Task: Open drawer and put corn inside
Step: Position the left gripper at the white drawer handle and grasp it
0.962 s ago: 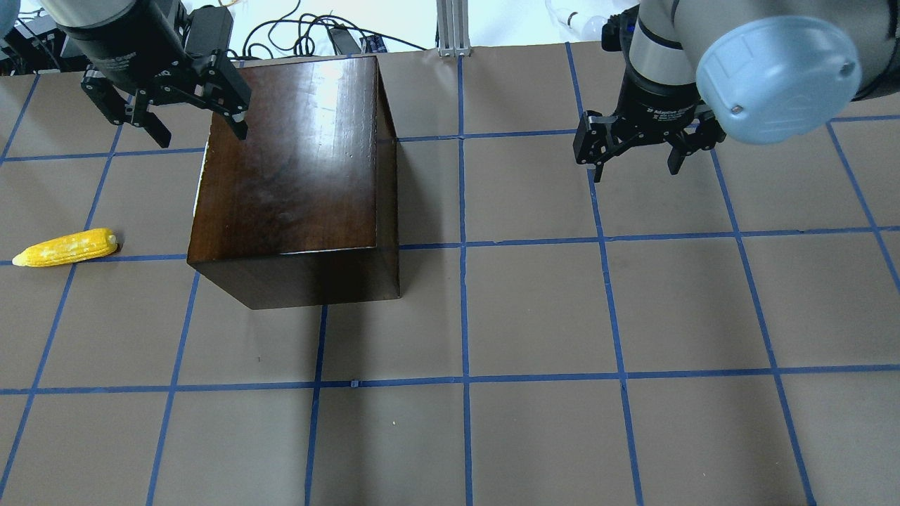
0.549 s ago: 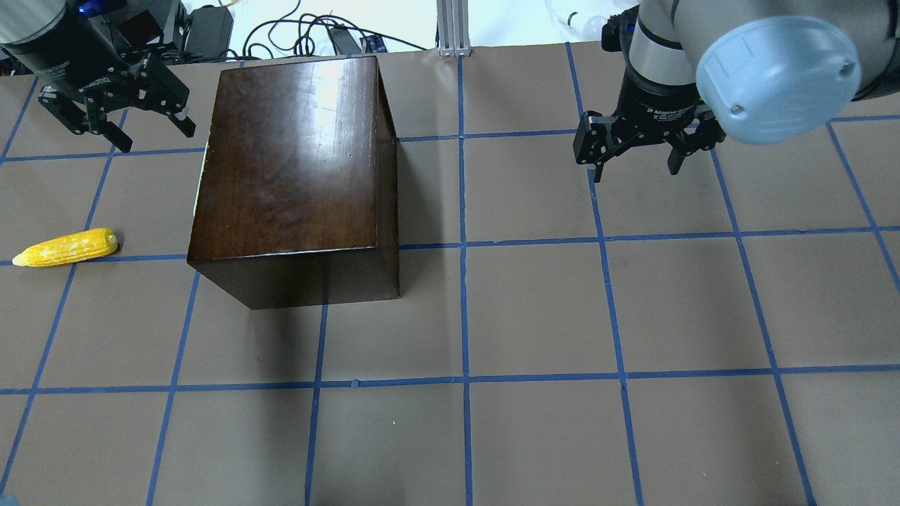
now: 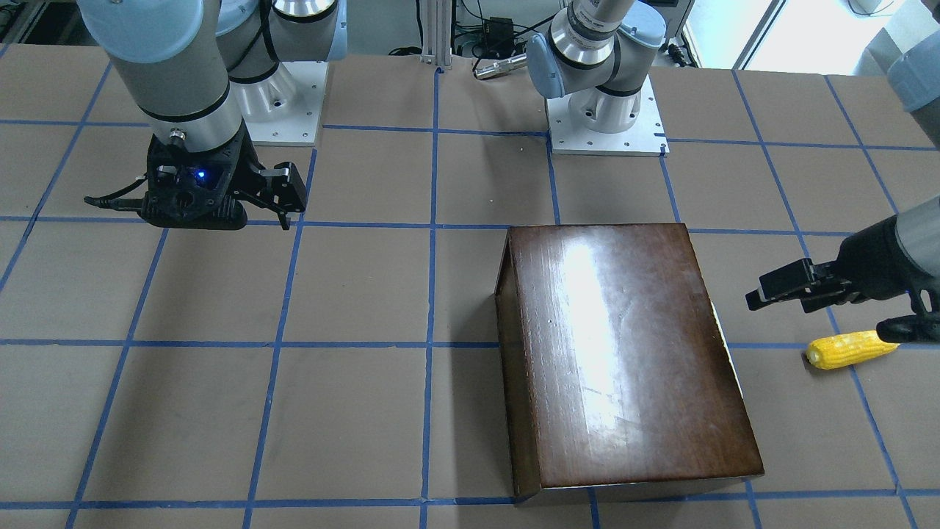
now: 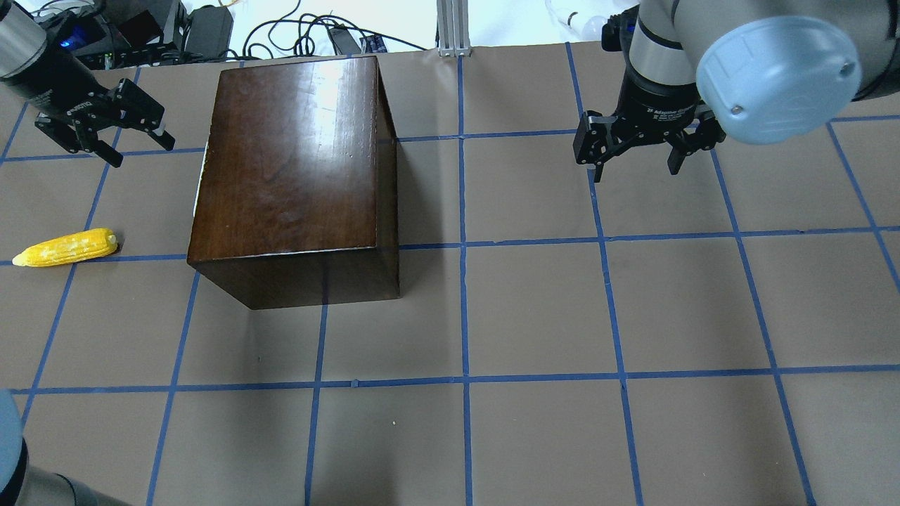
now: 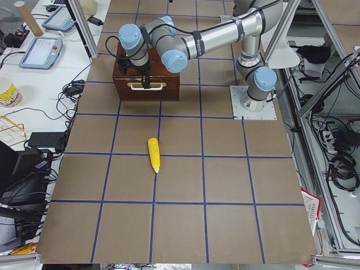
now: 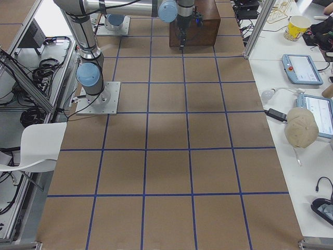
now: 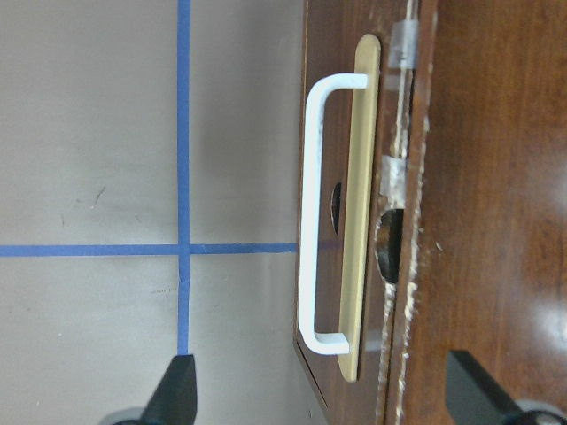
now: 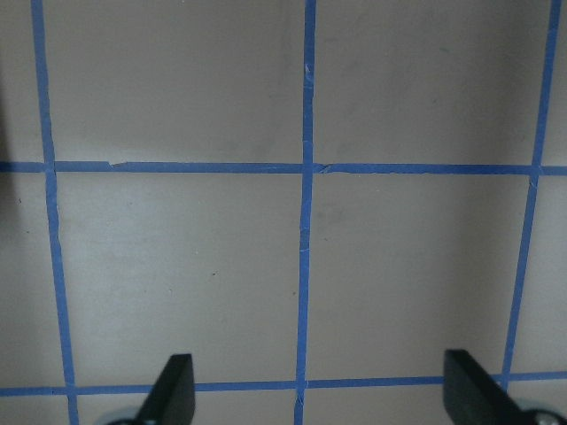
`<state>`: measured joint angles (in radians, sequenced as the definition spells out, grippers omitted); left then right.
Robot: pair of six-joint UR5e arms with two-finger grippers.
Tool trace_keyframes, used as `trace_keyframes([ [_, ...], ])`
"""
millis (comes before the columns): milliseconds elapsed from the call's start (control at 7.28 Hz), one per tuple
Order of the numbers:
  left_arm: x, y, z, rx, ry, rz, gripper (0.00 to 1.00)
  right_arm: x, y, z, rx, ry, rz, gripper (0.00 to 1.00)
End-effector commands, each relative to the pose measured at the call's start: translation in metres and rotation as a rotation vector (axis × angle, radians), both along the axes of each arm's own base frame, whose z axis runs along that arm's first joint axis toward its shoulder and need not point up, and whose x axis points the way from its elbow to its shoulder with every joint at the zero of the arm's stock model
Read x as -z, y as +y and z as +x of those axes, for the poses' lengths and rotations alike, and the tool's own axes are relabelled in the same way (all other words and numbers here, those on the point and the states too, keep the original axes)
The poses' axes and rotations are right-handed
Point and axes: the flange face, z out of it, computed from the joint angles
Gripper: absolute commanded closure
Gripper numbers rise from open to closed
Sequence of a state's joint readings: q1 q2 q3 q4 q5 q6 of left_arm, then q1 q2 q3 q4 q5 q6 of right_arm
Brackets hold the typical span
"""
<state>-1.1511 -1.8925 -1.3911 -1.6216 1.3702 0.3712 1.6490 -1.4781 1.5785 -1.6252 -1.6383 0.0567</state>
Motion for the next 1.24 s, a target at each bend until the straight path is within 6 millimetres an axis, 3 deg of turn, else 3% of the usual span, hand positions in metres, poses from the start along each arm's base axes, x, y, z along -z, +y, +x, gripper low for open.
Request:
trace_keyframes([
  [0,0.027,-0.010,0.012,0.040,0.024,-0.001,0.00,-0.001,0.000,0.000,0.000,0.000,-0.001,0.00],
  [687,0.067,-0.025,0.024,0.019,0.072,0.019,0.00,0.001,0.000,0.000,0.000,0.000,0.002,0.00],
  [1099,0.084,-0.020,0.029,0.008,0.085,0.041,0.00,0.001,0.000,0.000,0.000,0.000,0.002,0.00],
])
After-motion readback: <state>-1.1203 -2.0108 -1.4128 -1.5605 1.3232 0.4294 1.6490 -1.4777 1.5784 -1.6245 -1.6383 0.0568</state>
